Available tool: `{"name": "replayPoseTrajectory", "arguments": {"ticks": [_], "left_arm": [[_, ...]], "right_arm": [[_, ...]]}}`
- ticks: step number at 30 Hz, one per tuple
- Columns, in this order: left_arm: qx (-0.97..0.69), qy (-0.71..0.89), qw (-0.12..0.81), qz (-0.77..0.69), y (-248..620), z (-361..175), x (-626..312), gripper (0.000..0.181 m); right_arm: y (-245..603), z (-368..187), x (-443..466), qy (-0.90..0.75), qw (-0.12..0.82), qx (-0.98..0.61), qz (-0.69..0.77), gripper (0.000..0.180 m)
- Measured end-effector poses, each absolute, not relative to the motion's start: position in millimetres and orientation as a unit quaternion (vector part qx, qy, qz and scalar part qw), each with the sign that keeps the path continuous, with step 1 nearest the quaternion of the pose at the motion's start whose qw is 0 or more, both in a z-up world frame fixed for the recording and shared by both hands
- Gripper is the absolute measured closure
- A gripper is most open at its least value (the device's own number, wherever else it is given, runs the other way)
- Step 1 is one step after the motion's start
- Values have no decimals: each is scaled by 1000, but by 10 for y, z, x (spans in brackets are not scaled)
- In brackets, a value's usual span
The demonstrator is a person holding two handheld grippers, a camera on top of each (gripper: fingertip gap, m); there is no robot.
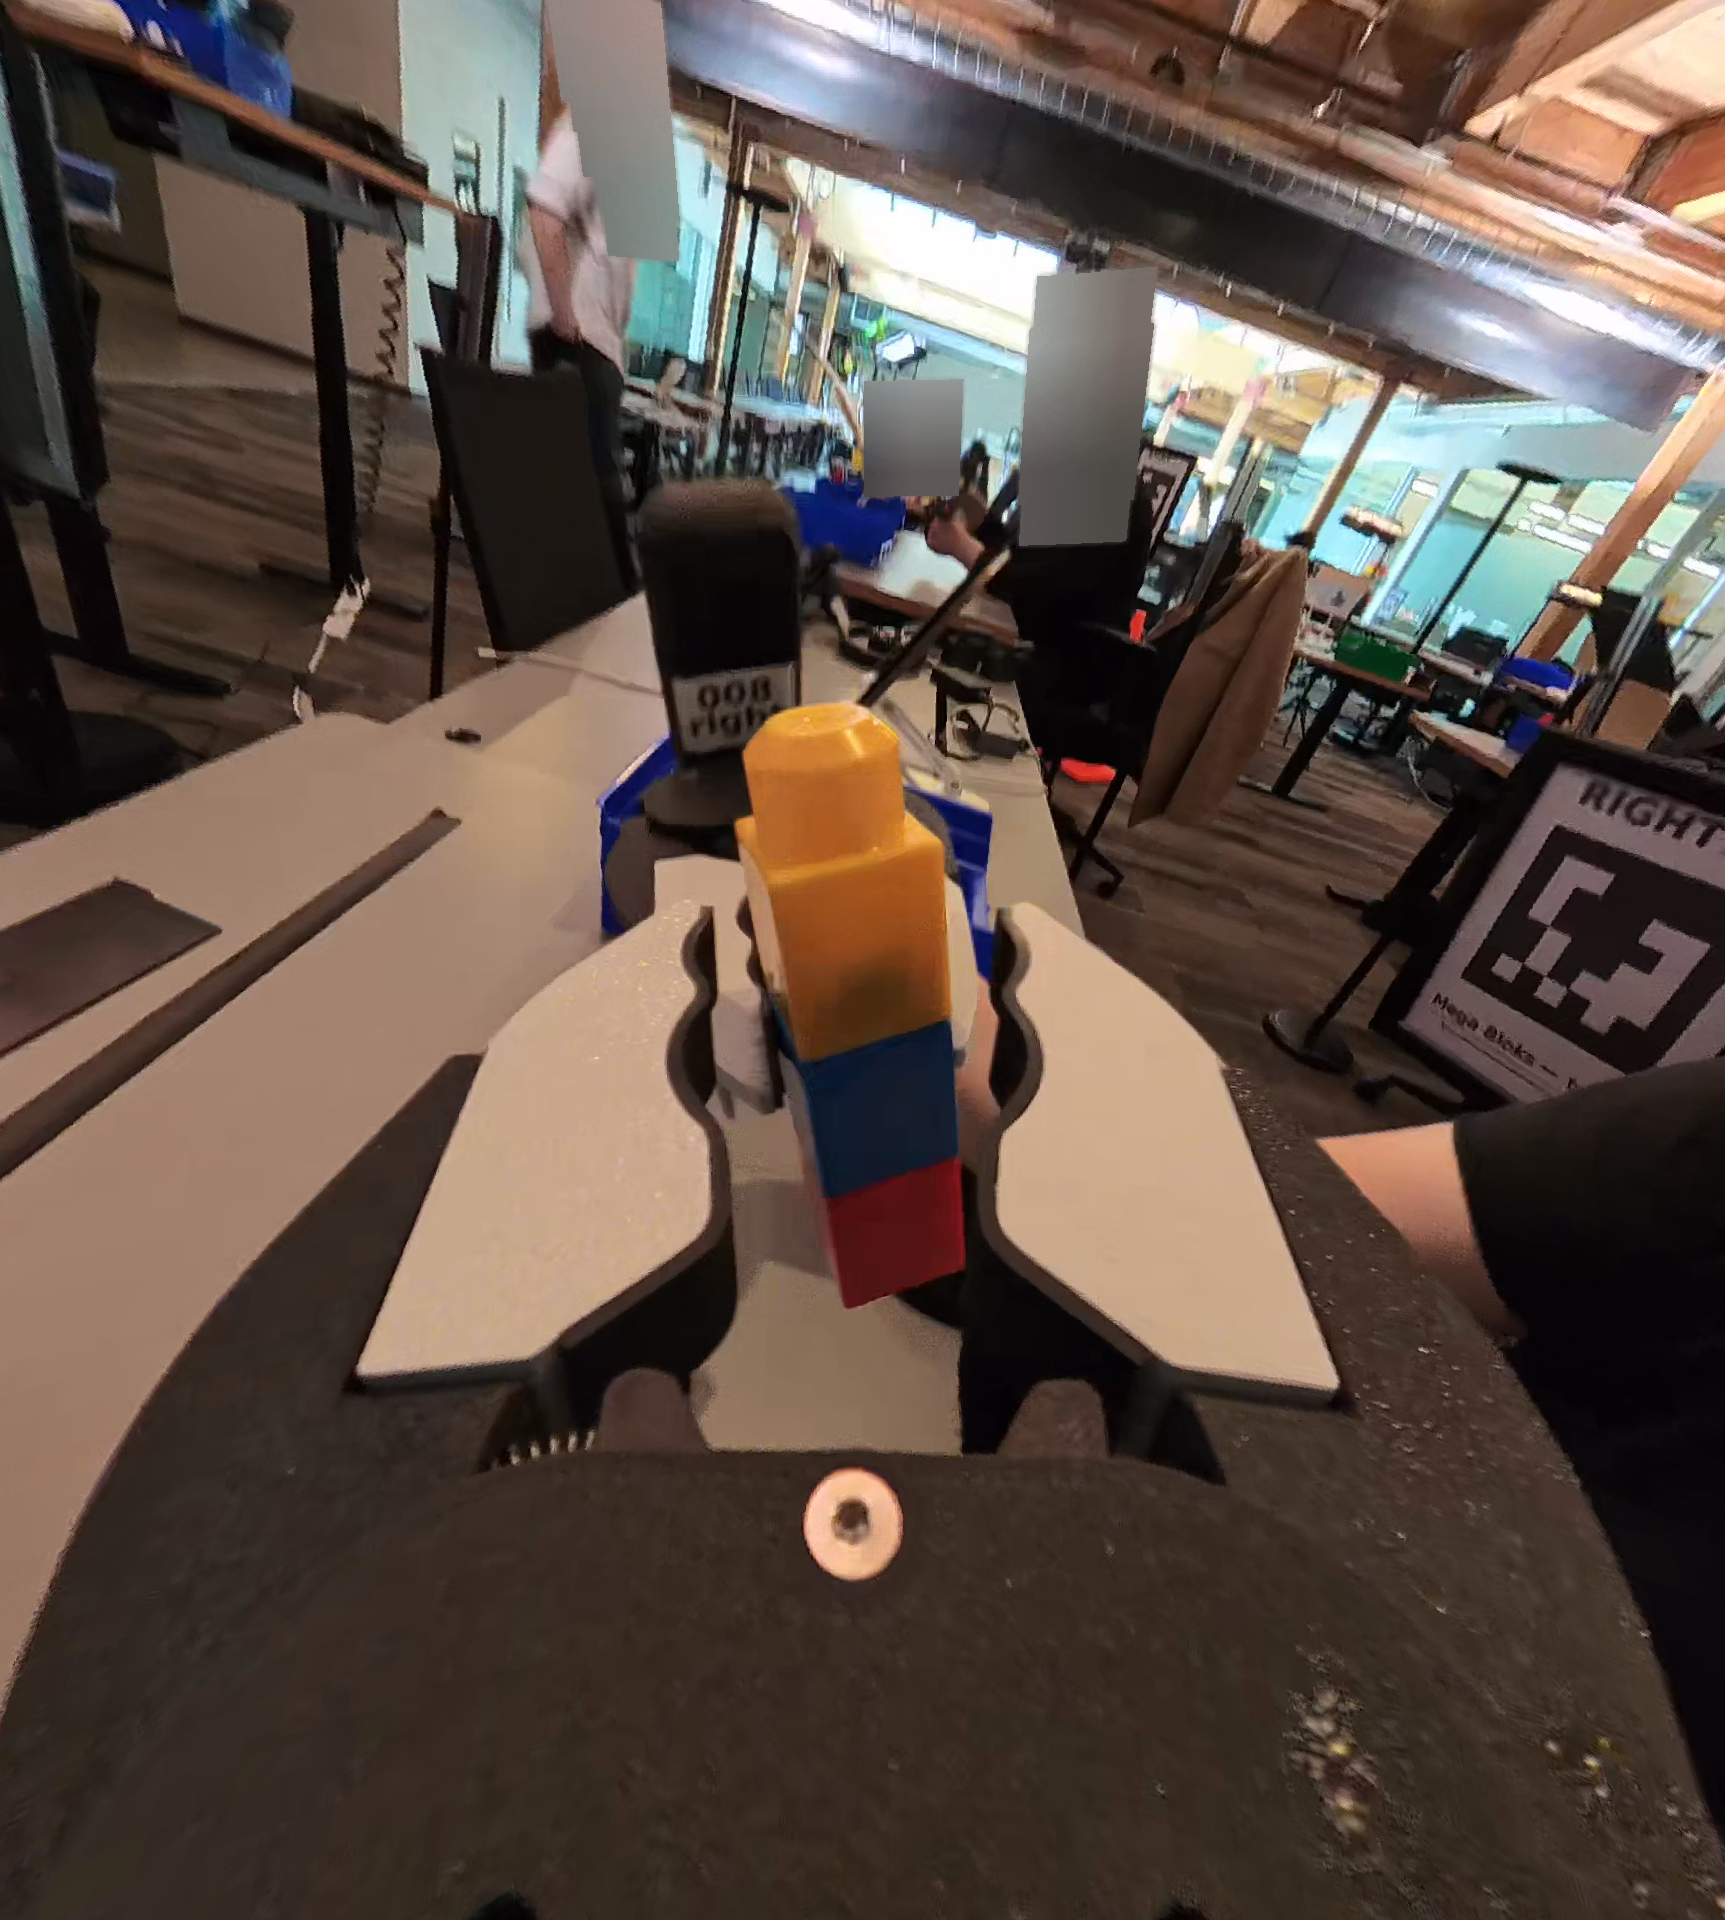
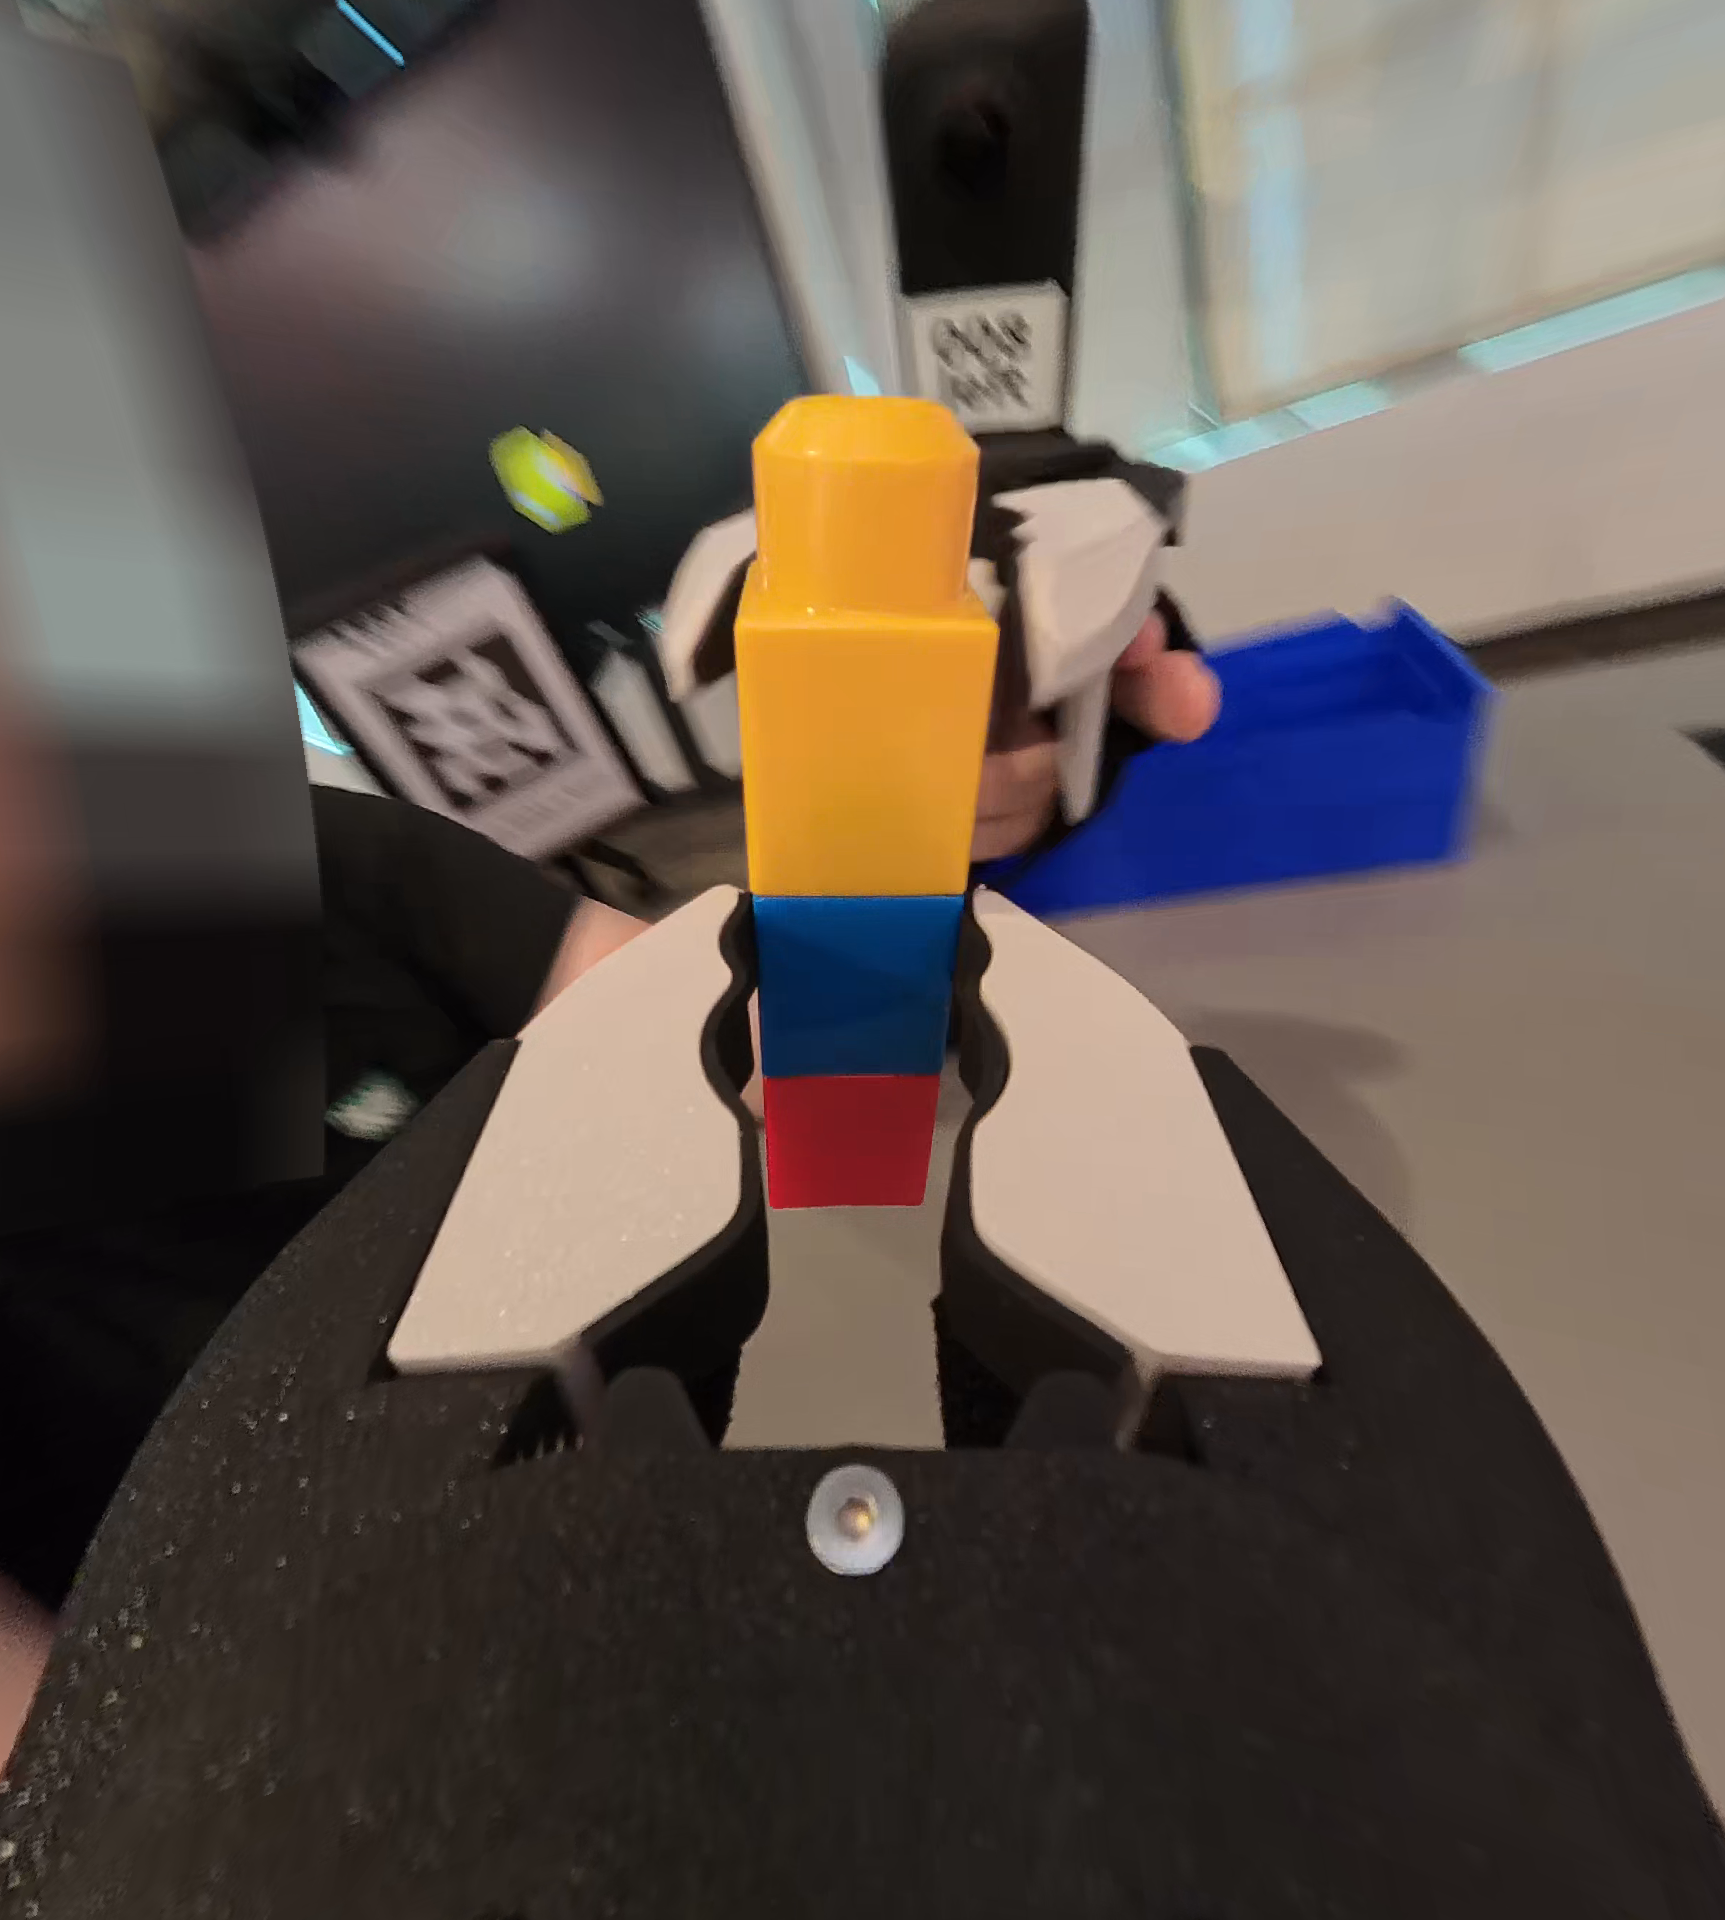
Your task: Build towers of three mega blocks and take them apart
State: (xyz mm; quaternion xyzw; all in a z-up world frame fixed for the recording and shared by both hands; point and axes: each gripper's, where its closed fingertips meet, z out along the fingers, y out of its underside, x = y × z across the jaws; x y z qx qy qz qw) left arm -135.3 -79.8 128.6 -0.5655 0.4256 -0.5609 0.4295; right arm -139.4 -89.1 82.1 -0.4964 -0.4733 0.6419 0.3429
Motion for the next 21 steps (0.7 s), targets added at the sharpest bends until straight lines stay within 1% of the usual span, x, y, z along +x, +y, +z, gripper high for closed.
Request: {"name": "replayPoseTrajectory", "arguments": {"ticks": [1, 3, 6, 9, 13, 16, 19, 21], "left_arm": [[-553, 417, 445, -568, -819, 1389, -1411, 128], [-530, 403, 474, -576, -865, 1574, -1550, 128], [-511, 392, 503, -576, -930, 1748, -1738, 123], [-501, 390, 508, -581, -1000, 1835, -1860, 124], [-491, 390, 509, -589, -1039, 1887, -1938, 126], [-491, 391, 502, -595, -1051, 1889, -1965, 128], [-484, 387, 501, -604, -1068, 1924, -2021, 129], [-477, 378, 507, -610, -1053, 1963, -2061, 130]], "right_arm": [[-933, 879, -1340, -469, 336, -473, 666, 144], [-1040, 966, -1223, -473, 324, -427, 699, 145], [-1209, 1116, -1056, -481, 318, -361, 733, 145], [-1402, 1253, -905, -496, 310, -299, 754, 145], [-1559, 1318, -848, -522, 319, -277, 741, 145], [-1543, 1484, -909, -519, 379, -332, 690, 145], [-1492, 1749, -873, -499, 527, -429, 538, 144], [-1549, 1953, -674, -475, 611, -456, 438, 144]]}}
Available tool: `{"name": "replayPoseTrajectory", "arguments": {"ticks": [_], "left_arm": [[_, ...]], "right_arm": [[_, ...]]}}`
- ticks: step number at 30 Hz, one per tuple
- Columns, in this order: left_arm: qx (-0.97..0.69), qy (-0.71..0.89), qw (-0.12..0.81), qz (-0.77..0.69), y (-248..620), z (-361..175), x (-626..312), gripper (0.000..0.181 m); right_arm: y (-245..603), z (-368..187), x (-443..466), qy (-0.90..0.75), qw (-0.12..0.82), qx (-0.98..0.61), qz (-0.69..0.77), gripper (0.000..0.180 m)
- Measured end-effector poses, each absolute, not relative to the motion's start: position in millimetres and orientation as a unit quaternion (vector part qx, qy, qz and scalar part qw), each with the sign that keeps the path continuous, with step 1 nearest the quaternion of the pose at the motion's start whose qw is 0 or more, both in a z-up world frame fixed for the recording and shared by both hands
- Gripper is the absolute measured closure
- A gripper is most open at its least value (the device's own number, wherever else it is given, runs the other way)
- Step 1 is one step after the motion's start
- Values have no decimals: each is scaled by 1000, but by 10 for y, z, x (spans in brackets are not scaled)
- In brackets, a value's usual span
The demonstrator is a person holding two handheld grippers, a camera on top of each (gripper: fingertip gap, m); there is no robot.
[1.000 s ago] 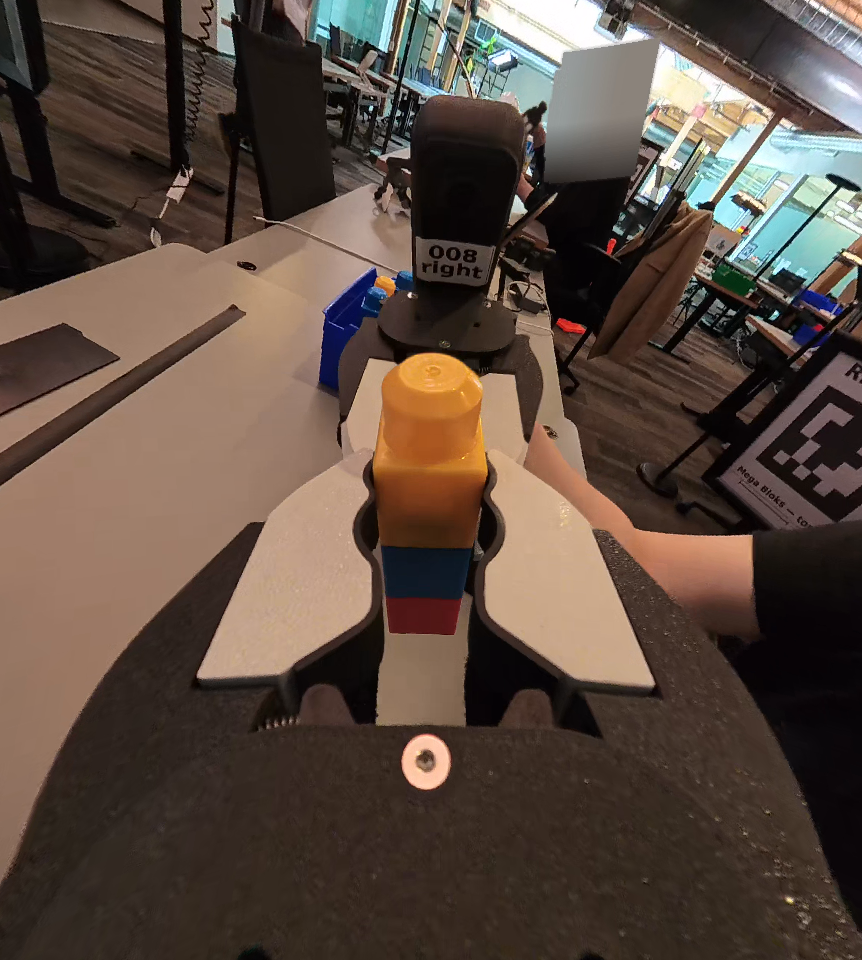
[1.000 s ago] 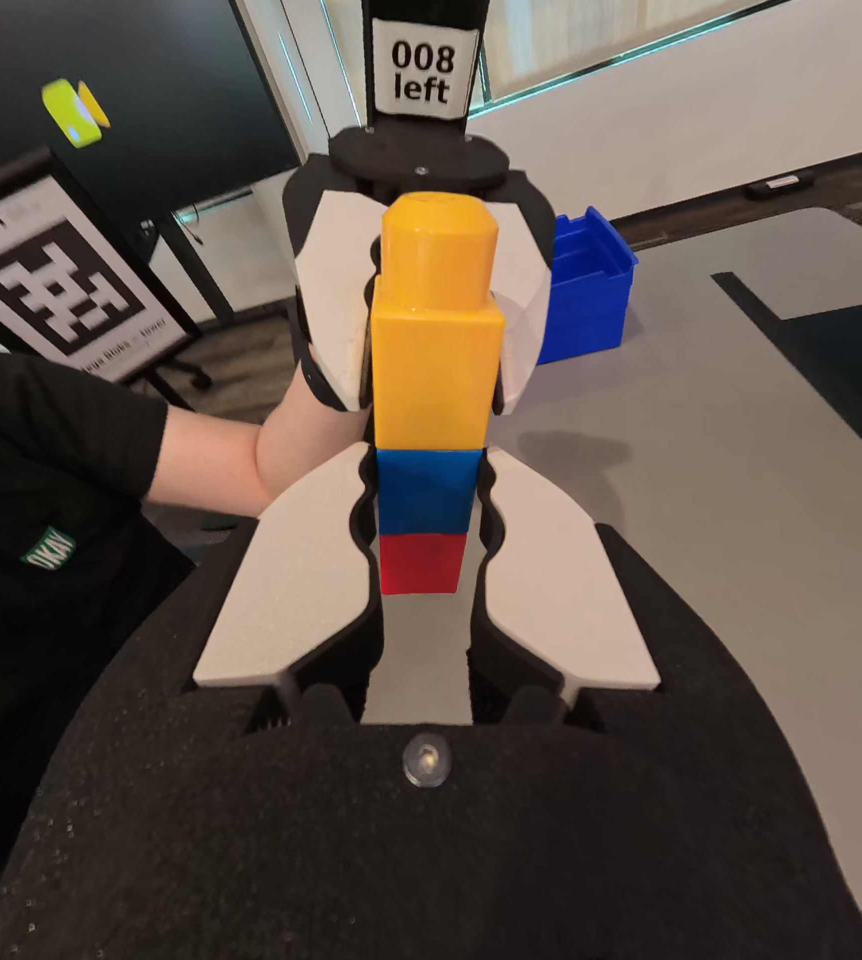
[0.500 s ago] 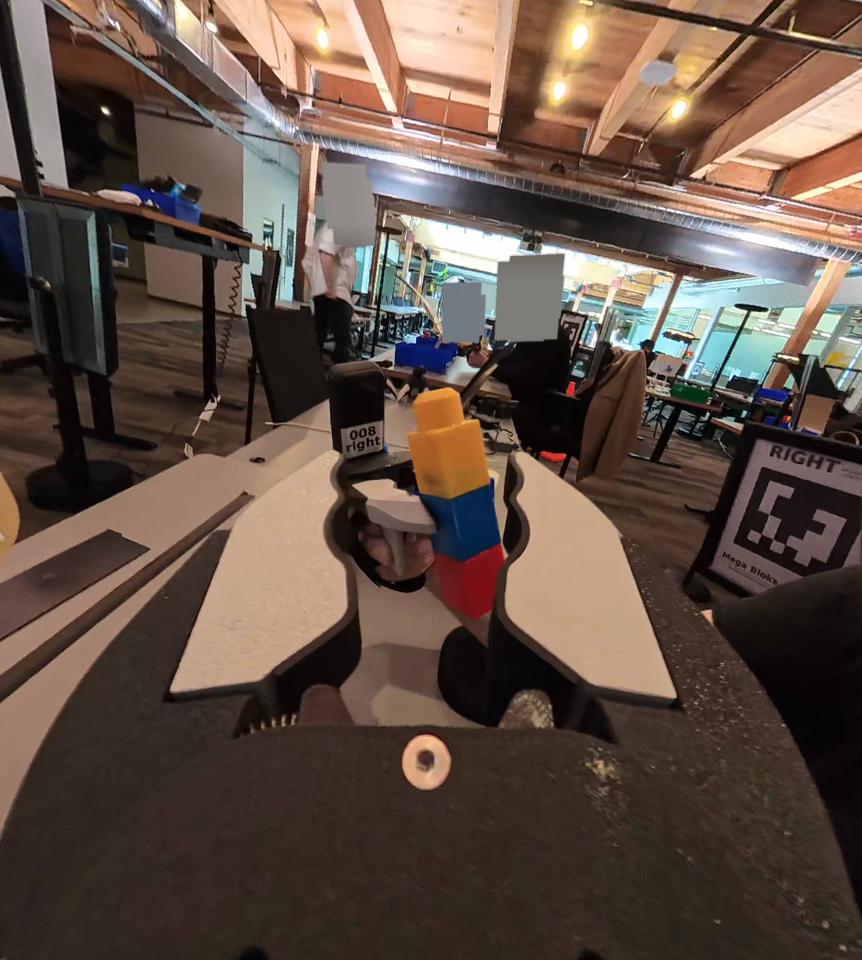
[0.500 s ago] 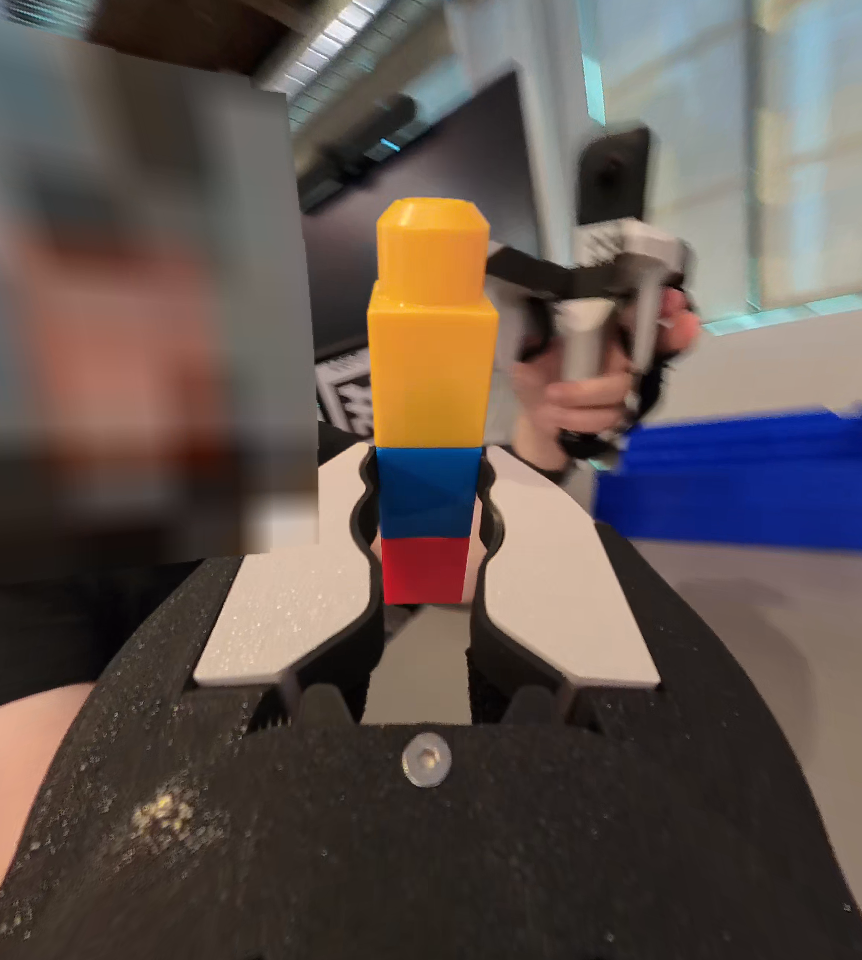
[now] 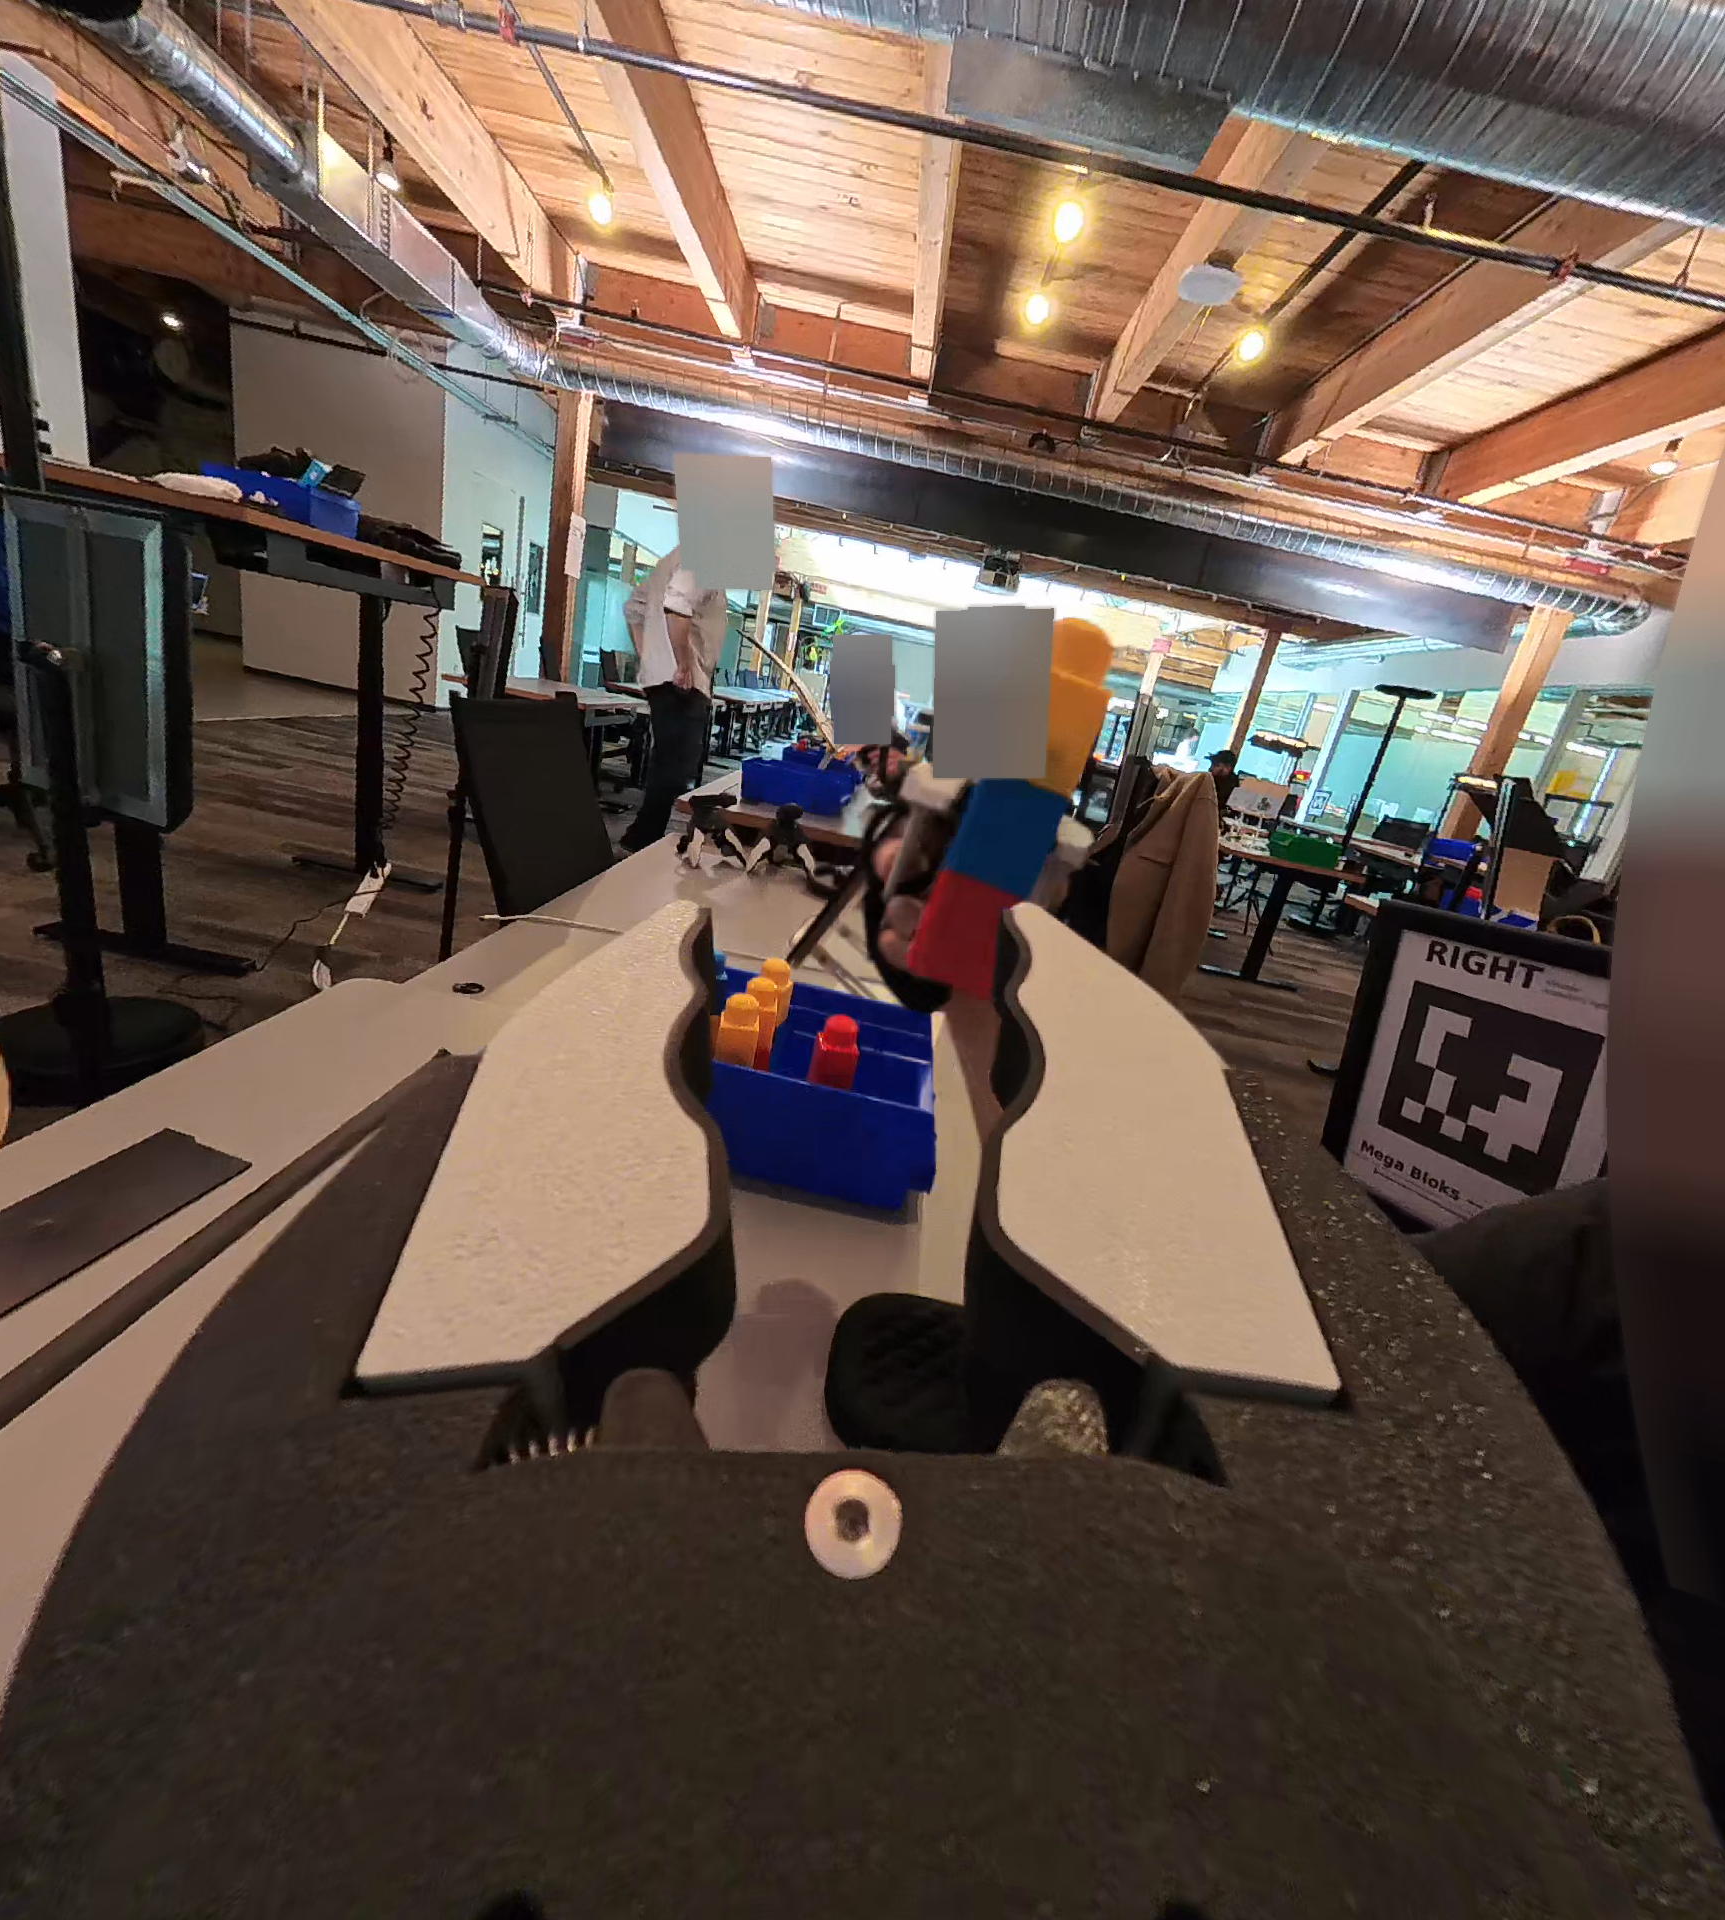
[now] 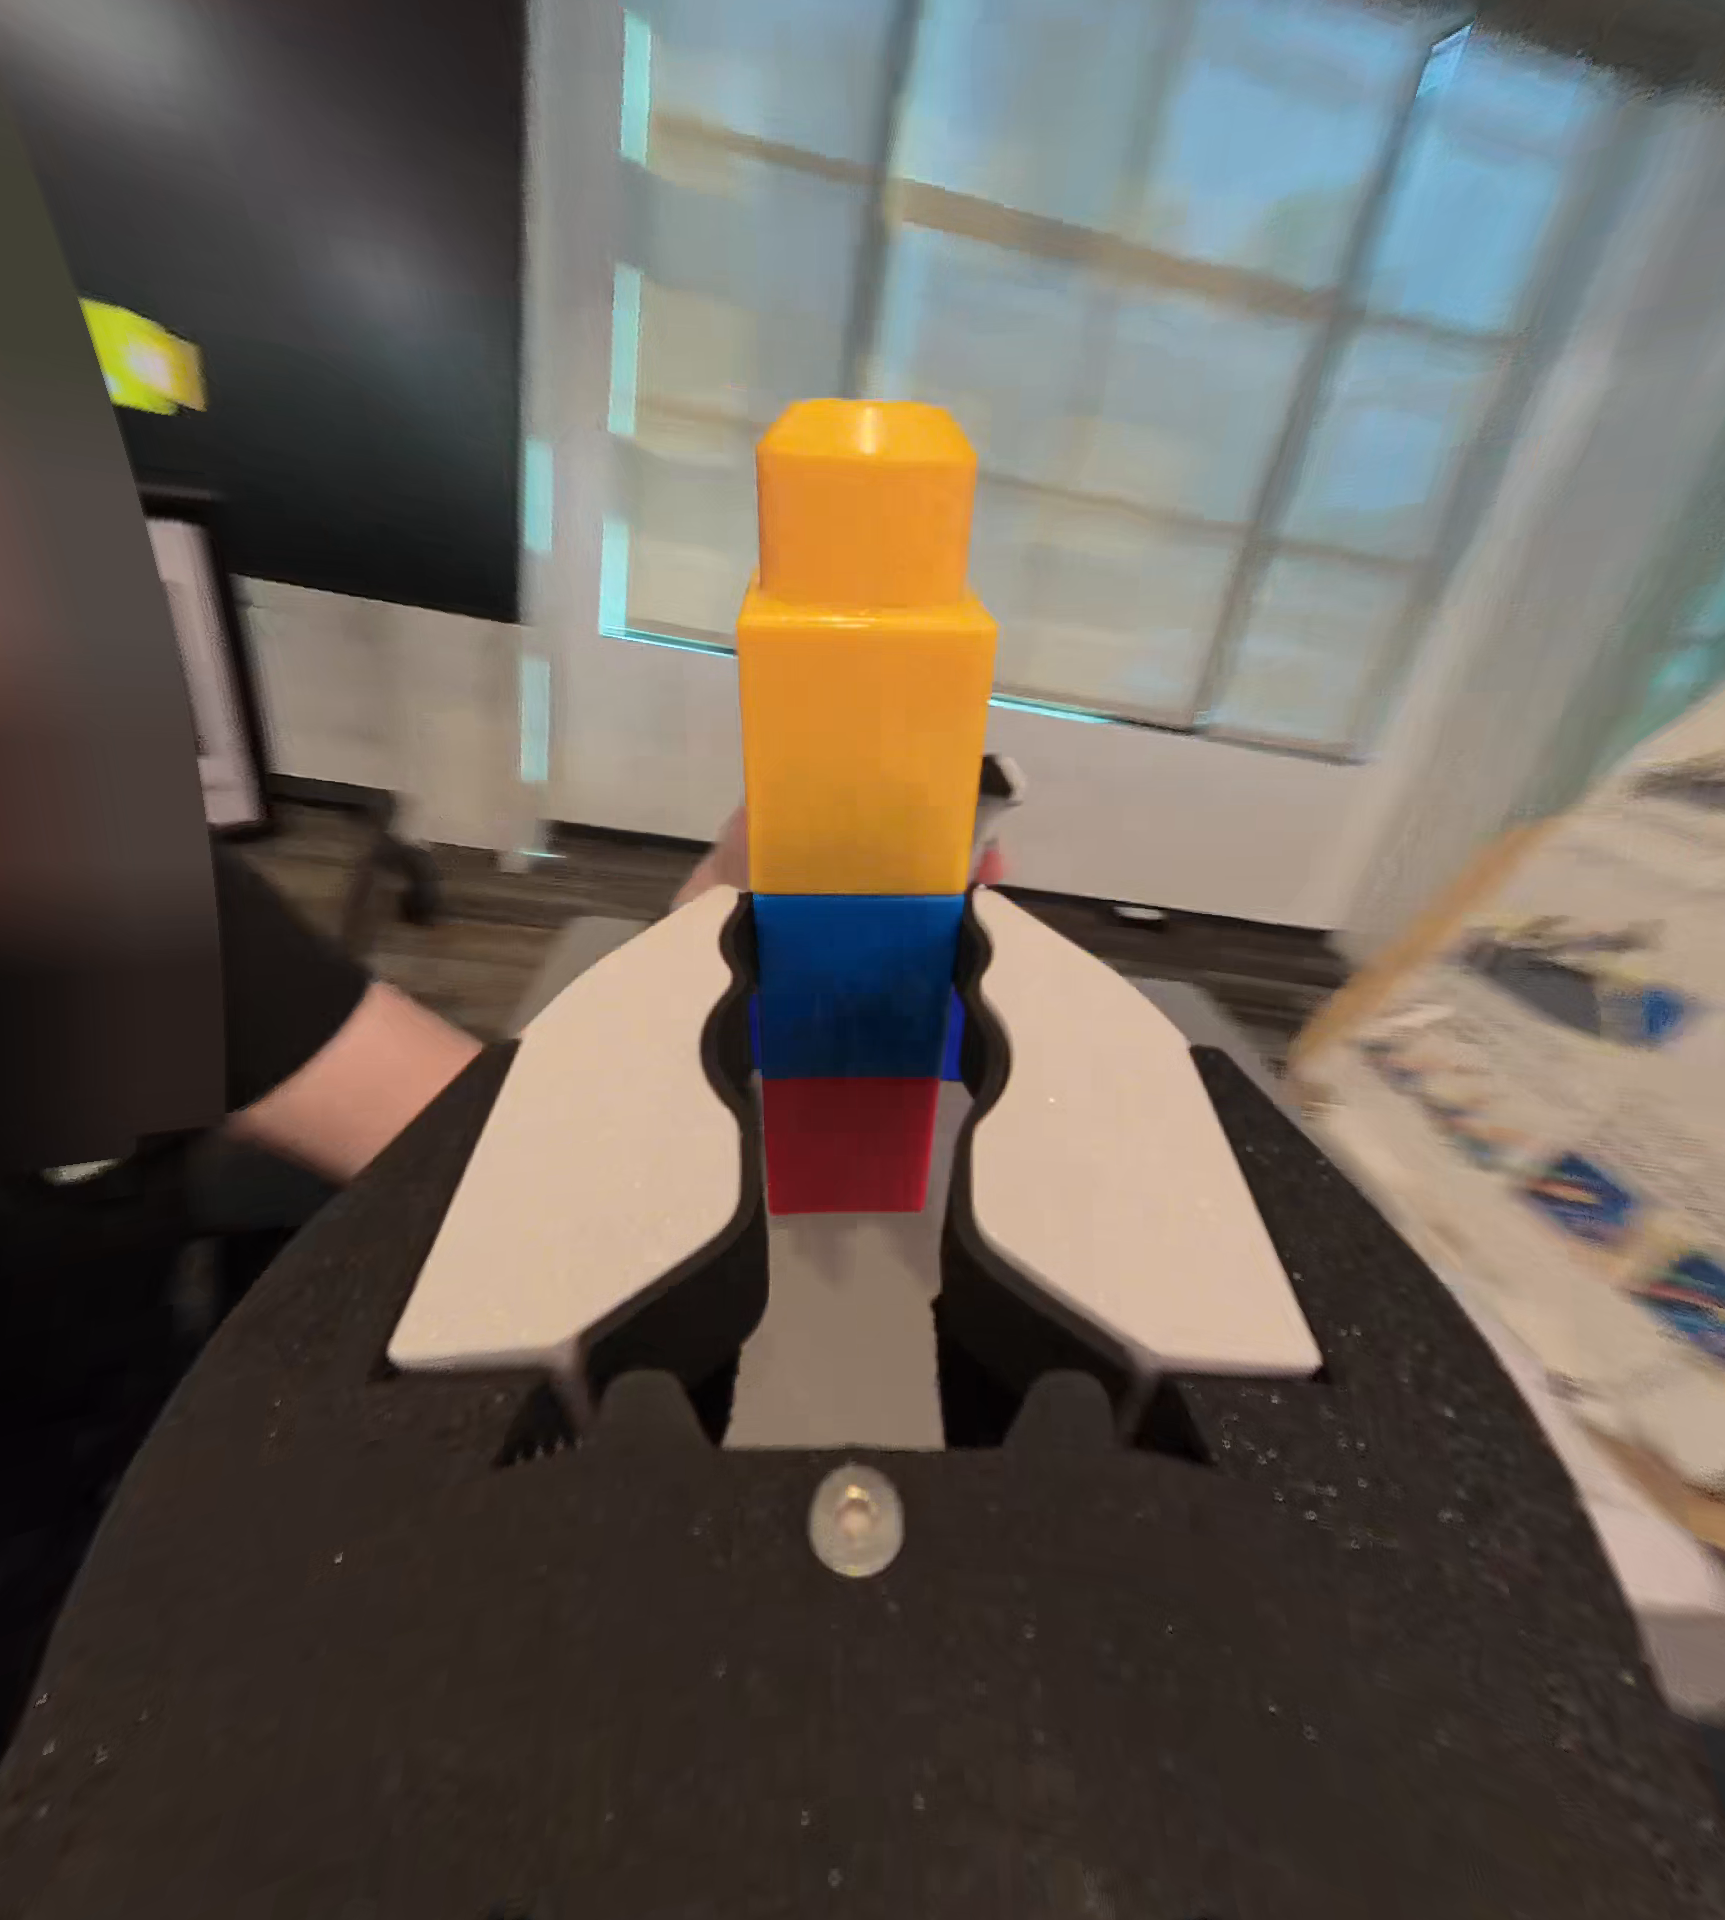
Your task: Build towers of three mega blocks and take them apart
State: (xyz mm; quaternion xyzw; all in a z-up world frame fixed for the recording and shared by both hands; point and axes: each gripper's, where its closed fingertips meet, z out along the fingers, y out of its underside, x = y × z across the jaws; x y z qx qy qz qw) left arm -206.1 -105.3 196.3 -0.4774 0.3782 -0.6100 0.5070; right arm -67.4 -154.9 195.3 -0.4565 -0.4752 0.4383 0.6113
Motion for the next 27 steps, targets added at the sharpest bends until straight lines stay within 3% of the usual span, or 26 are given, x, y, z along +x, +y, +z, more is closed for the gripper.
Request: {"name": "replayPoseTrajectory", "arguments": {"ticks": [3, 7, 10, 14, 19, 27], "left_arm": [[-469, 371, 498, -628, -1065, 1993, -2084, 131], [-464, 366, 503, -630, -1091, 2026, -2116, 132], [-447, 366, 511, -637, -1165, 2098, -2131, 134], [-423, 384, 503, -648, -1341, 2156, -2054, 135], [-433, 416, 491, -631, -1471, 2068, -1871, 135], [-448, 437, 469, -623, -1510, 1962, -1708, 135]], "right_arm": [[-1657, 2134, -217, -426, 674, -495, 346, 144], [-1558, 1980, 925, -277, 737, -596, 157, 144], [-1619, 1611, 1994, -134, 750, -646, 44, 144], [-1685, 709, 2922, 17, 705, -708, 37, 144], [-1662, -151, 3236, 84, 635, -766, 45, 144], [-1611, -653, 3158, 67, 545, -836, -4, 144]]}}
